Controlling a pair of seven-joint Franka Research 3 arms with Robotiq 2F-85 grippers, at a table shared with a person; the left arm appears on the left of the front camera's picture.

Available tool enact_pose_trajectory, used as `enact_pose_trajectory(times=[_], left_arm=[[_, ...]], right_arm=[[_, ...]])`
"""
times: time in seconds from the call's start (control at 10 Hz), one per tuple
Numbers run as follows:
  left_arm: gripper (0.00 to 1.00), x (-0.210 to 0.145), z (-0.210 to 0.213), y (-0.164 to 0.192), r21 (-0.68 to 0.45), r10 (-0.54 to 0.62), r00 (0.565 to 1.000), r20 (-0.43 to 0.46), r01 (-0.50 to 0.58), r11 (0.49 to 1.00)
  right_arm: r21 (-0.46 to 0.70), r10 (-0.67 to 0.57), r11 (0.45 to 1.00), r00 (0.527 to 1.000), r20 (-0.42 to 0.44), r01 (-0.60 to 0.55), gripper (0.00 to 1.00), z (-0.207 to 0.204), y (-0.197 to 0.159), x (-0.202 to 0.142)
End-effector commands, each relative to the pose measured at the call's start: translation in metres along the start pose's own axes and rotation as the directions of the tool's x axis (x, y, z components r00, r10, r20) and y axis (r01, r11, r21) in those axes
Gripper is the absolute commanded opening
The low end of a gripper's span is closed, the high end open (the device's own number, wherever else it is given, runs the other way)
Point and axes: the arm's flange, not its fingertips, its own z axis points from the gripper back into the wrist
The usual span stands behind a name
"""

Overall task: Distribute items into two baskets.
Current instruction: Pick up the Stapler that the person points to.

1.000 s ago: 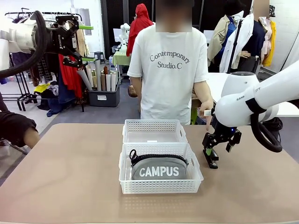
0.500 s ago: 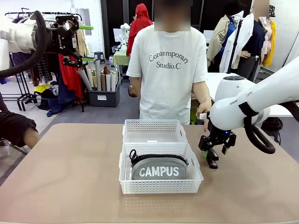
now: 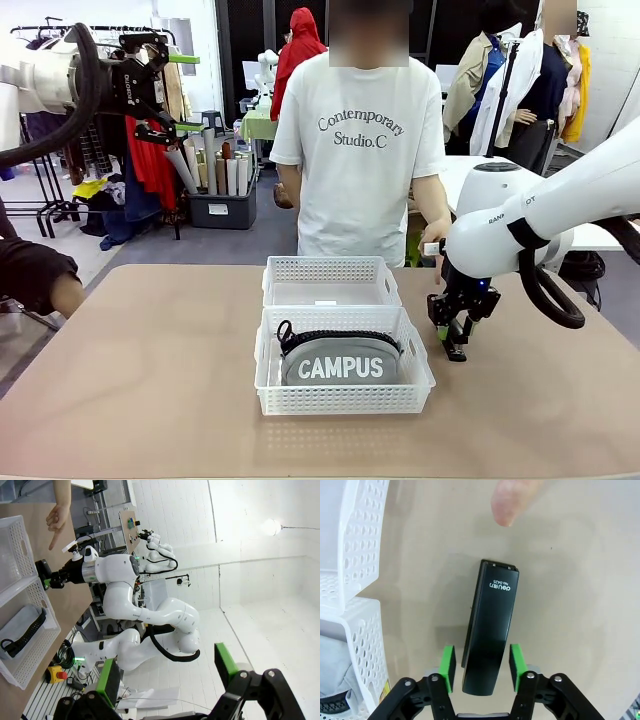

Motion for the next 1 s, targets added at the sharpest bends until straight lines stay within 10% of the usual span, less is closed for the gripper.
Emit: enact_pose_trajectory(times=[0.0, 0.9], left_arm=[[1.0, -0.001, 0.001, -0.002, -0.001, -0.003, 1.0, 0.002, 0.003, 1.0], [1.0, -0.001, 0.001, -0.002, -0.001, -0.003, 1.0, 0.002, 0.003, 1.0]], right_arm=[[-0.013, -0.014, 1.0, 1.0, -0.002, 0.014, 0.0, 0.0, 0.003, 0.005], [0.019, -0.111, 0.994, 0.992, 0.062, 0.11, 0.0, 0.057, 0.007, 0.002]])
